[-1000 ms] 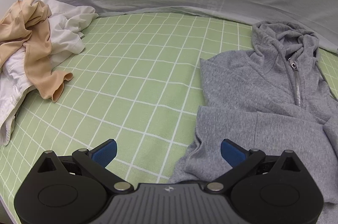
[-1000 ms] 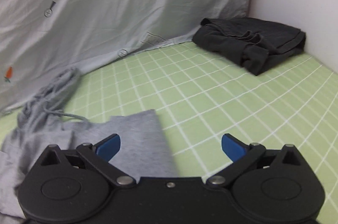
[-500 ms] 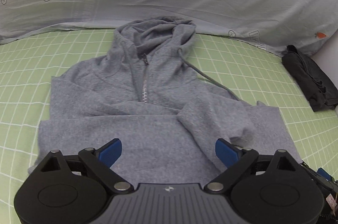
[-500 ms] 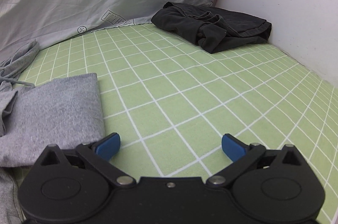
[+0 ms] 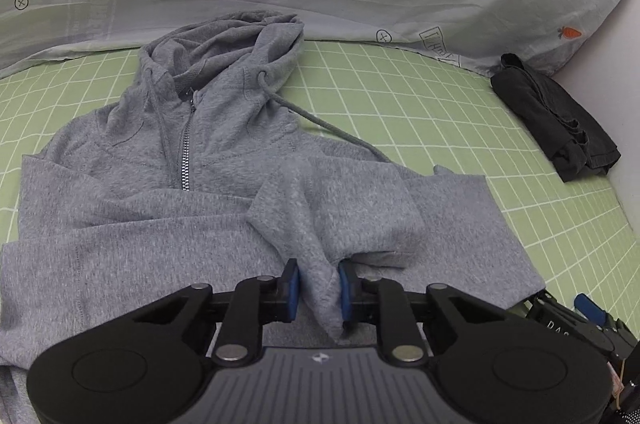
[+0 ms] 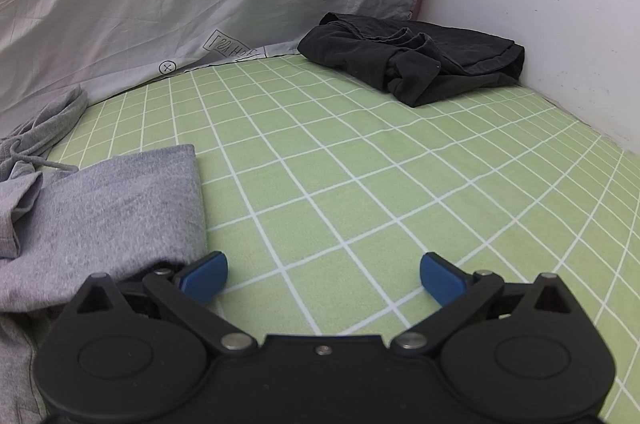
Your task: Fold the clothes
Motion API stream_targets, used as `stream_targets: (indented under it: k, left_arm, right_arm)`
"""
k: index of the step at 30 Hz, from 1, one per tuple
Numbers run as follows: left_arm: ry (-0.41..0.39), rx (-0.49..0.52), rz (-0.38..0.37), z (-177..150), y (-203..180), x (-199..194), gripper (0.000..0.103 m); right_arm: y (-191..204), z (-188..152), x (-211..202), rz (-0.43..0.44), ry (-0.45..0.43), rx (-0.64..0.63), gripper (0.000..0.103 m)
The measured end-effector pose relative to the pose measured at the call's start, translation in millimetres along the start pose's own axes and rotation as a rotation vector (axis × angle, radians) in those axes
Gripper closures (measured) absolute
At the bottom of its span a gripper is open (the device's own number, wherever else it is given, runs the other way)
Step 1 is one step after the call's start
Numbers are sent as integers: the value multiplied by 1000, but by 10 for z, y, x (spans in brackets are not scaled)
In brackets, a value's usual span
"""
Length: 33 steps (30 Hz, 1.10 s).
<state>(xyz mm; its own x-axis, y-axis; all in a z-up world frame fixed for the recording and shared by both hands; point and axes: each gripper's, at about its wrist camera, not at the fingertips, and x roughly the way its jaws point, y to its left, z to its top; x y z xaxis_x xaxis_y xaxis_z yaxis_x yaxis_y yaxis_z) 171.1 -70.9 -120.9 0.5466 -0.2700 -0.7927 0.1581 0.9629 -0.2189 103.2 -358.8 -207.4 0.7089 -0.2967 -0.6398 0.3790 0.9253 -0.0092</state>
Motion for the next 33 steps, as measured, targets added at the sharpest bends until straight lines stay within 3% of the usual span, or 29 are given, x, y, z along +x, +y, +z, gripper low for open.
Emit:
stream_targets:
  k: [6, 10, 19, 27, 33]
  left_arm:
    - [-134, -41, 53, 81, 277, -442, 82]
    - [-209, -83, 129, 104, 602, -756, 82]
    - [-317, -282, 296, -46, 1577, -1278, 82]
    - [-307, -370, 382, -268, 2210, -1325, 82]
    - [-213, -425, 422, -481, 2539, -1165, 79]
  right_arm:
    - [68, 1, -138, 7, 14, -12, 0]
    - [198, -8, -226, 26, 4, -62, 0]
    - [513, -45, -386, 77, 1, -152, 0]
    - [740, -79, -523, 86, -2, -216, 0]
    - [893, -86, -608, 97, 4, -247, 0]
